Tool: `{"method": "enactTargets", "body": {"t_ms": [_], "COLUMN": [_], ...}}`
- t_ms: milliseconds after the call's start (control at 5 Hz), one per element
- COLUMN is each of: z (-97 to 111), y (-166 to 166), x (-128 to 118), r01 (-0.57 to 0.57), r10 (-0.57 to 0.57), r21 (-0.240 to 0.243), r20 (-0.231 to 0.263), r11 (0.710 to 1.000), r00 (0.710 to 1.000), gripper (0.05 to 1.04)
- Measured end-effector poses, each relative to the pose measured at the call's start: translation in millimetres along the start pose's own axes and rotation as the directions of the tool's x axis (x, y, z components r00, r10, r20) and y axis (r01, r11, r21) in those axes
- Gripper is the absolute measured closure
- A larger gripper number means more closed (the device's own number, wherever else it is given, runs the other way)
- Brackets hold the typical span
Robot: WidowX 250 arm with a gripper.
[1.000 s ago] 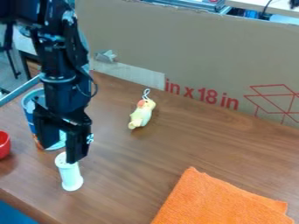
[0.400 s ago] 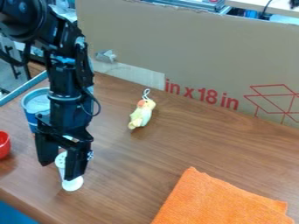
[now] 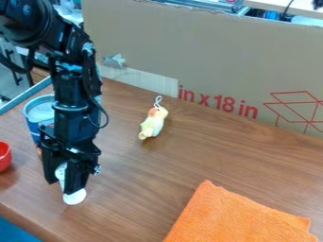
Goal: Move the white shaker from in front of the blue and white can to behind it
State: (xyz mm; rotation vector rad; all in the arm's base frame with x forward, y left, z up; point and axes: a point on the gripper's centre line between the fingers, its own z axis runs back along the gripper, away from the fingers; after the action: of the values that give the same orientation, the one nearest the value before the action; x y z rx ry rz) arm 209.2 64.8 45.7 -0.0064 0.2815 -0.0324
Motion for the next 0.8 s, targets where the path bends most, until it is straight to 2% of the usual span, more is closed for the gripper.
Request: {"method": "enactTargets", "body": {"t_ms": [200,400,600,800], "z": [6,54,107,152], "y": [-8,-18,-14,11], "x": [-2,2,14,33], "r01": [0.045,0.097,0.087,0.027], "r10": [-0.045,-0.101,-0.105,-0.051], "r21": [-0.010,0.054,0.091,0.080], "r20": [-0.005,0.077,0.207,0.304], "r11": [0.999,0.994,0.992,0.996], "r00": [0.999,0.992,0.973,0.951], "gripper": [0.488,0.488,0.488,0.488]}}
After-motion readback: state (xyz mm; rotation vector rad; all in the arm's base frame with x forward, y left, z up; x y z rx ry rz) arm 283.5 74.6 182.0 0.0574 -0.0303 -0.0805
